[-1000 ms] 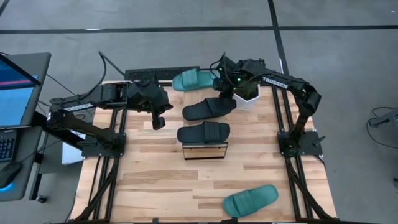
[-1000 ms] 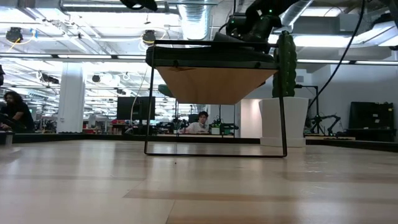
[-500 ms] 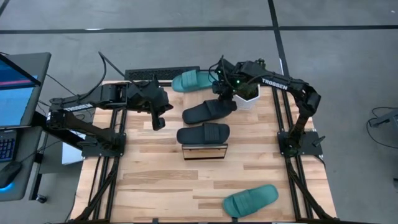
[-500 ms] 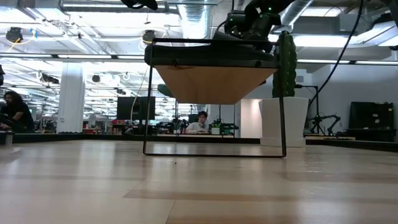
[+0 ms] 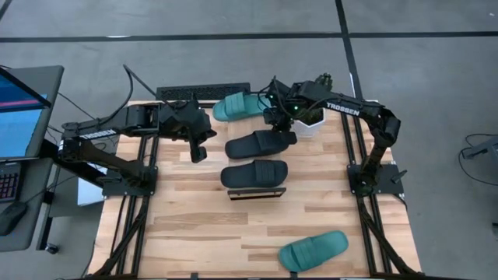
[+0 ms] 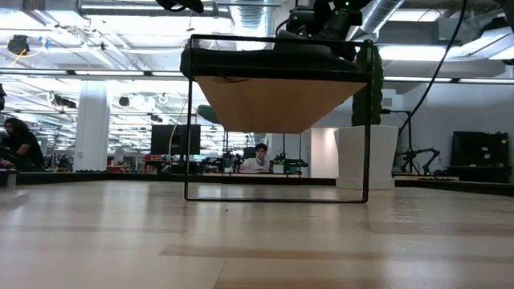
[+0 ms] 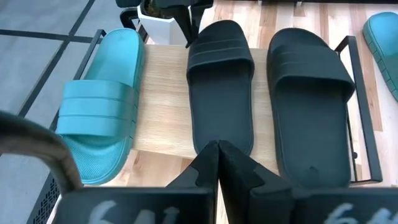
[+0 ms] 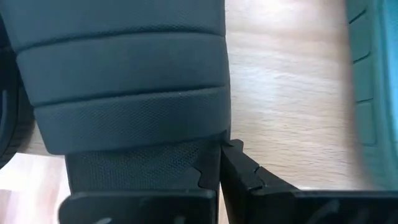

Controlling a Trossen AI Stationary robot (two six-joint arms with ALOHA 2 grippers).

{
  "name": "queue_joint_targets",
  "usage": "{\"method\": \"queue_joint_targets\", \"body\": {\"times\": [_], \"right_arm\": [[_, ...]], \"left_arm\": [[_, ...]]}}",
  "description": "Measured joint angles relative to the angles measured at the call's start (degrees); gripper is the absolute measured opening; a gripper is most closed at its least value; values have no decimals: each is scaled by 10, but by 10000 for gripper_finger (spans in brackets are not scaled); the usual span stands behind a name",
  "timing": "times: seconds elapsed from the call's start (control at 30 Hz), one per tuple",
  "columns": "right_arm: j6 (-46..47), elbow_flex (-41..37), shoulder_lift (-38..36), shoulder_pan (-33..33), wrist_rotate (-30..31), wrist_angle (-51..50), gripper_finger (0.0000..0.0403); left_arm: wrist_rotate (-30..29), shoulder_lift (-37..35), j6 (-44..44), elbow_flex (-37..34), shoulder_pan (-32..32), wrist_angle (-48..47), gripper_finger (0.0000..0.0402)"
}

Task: Pick and place slides into the shelf
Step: Adjust the top black slipper on the shelf

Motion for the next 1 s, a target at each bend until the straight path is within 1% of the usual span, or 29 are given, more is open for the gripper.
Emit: {"method": "queue_joint_targets", "body": {"times": [0.2, 0.27, 0.77, 1.0], "right_arm": [[-14, 40, 0, -6, 31, 6, 0], [-15, 49, 0, -8, 32, 15, 0], [-19, 52, 6, -12, 24, 46, 0], [-10, 52, 41, 7, 4, 42, 0]], "left_arm": [[0, 0, -1, 0, 0, 0, 0], [0, 0, -1, 0, 0, 0, 0], [0, 0, 2, 0, 0, 0, 0], [0, 0, 2, 0, 0, 0, 0]]}}
